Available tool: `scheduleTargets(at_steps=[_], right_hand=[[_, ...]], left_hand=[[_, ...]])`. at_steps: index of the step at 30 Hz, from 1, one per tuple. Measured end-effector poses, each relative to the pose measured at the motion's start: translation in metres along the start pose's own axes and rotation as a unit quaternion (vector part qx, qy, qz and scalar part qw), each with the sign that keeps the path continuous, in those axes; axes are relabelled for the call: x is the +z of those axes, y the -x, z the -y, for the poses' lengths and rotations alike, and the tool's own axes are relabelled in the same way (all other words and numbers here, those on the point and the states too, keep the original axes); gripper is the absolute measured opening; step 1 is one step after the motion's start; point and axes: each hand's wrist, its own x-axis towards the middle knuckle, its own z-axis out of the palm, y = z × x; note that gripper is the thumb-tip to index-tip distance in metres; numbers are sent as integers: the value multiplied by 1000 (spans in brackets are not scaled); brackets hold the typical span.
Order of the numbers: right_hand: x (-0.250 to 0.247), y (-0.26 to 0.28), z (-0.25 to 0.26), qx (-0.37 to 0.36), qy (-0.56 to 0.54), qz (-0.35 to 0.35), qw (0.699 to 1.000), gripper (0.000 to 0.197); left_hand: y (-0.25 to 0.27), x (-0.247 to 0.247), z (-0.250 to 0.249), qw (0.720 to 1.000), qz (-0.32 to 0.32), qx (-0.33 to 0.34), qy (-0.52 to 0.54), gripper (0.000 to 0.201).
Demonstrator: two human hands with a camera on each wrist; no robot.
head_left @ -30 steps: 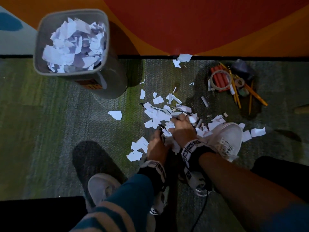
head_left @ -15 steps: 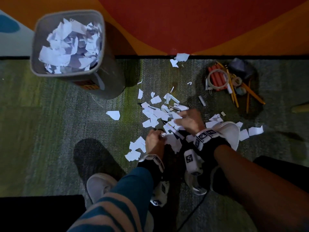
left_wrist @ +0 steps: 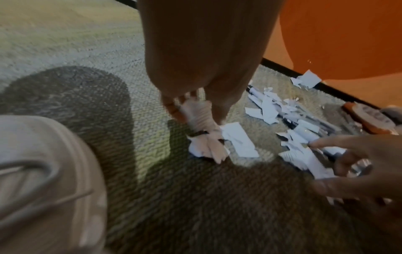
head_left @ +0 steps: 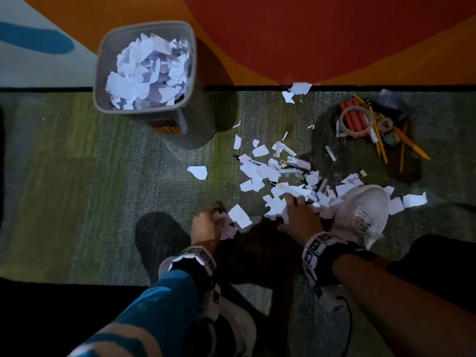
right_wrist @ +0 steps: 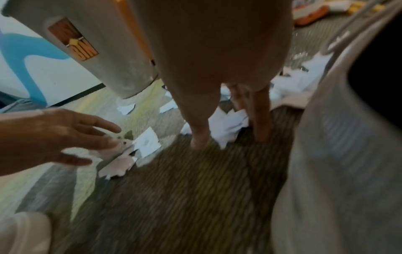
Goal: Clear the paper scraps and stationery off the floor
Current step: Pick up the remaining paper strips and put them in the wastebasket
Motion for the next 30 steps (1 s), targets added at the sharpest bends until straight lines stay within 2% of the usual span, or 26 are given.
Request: scheduleTargets(at_steps=[2, 4, 7, 10, 13, 16, 18, 22, 26, 28, 30], right_hand=[[8, 2, 6, 31, 8, 8, 999, 102], [14, 3, 11, 50, -7, 11, 999, 109], [14, 1, 13, 42, -34, -1, 999, 102], [17, -3, 12, 3, -40, -20, 999, 94], [24, -9, 16, -35, -58, -37, 997, 86], [28, -16, 19, -65, -88, -64, 992, 65], [30, -20, 19, -88, -89, -84, 989, 48], [29, -25, 24, -110, -109, -92, 984, 28], [24, -30, 29, -121, -153, -62, 979, 34], [16, -31, 33, -109, -141, -30, 984, 29], [7, -33, 35, -89, -164, -16, 982, 27]], left_hand=[[9, -2, -1, 996, 19, -27, -83, 72], [18, 4, -8, 987, 42, -75, -133, 102], [22, 18, -17, 978, 62, -73, -188, 117], [17, 24, -12, 981, 77, -17, -180, 104], [14, 27, -6, 984, 79, 66, -147, 85], [11, 27, -10, 983, 76, 113, -124, 55], [6, 28, -17, 981, 86, 128, -115, 41], [-4, 33, -24, 984, 84, 131, -91, 28], [-12, 35, -28, 986, 66, 134, -67, 17], [-15, 36, -30, 987, 69, 134, -57, 11], [-16, 37, -31, 988, 66, 130, -56, 17]])
